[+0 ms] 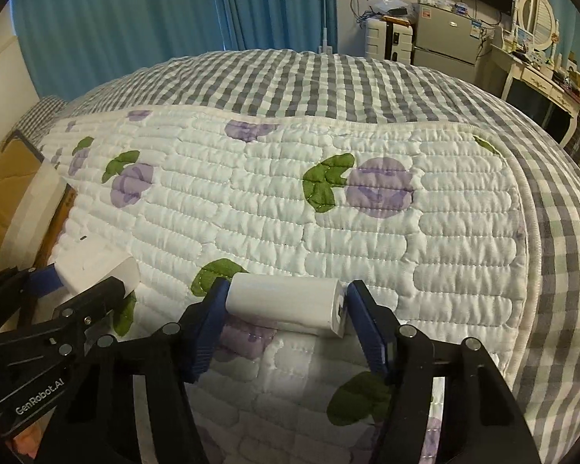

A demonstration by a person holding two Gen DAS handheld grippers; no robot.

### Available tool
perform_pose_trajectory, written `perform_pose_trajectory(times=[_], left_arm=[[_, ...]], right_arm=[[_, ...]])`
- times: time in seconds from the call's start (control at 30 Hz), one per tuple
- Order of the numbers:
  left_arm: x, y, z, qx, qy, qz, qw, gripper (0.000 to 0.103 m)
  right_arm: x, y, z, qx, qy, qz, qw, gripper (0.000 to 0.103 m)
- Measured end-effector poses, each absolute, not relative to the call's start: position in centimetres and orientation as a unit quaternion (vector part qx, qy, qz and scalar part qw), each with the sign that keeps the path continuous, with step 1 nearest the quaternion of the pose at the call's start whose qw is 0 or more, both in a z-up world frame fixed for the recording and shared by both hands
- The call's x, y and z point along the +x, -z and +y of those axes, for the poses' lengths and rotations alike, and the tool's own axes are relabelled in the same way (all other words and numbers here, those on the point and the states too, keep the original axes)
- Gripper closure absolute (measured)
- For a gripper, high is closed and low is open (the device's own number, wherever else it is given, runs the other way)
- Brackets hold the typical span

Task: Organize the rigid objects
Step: 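Grasp the white square charger with the left gripper while the right grasps the white rectangular charger, then carry both white chargers into the box and open both grippers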

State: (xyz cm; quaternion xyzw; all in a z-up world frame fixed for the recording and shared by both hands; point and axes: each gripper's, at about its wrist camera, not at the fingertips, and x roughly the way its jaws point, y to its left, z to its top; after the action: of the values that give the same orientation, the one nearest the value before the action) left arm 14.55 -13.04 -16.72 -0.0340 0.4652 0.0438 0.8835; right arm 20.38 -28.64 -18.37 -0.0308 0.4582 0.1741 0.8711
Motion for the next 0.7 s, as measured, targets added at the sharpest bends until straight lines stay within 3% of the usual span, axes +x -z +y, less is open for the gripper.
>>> perform_pose_trajectory(times=[0.33,0.7], left_arm=[[13.3,14.7,-13.3,-0.038,-0.026,0.466,0.883,0.050],[10.6,8.6,-13.1,-0.048,0.001,0.435,0.899,0.050]], right_arm=[[18.9,15.9,-28.9,-0.040,-0.168,0.448,0.877,0.043],[14.2,9.6,-28.4,-0.070,-0.151,0.423,0.891,0.043]])
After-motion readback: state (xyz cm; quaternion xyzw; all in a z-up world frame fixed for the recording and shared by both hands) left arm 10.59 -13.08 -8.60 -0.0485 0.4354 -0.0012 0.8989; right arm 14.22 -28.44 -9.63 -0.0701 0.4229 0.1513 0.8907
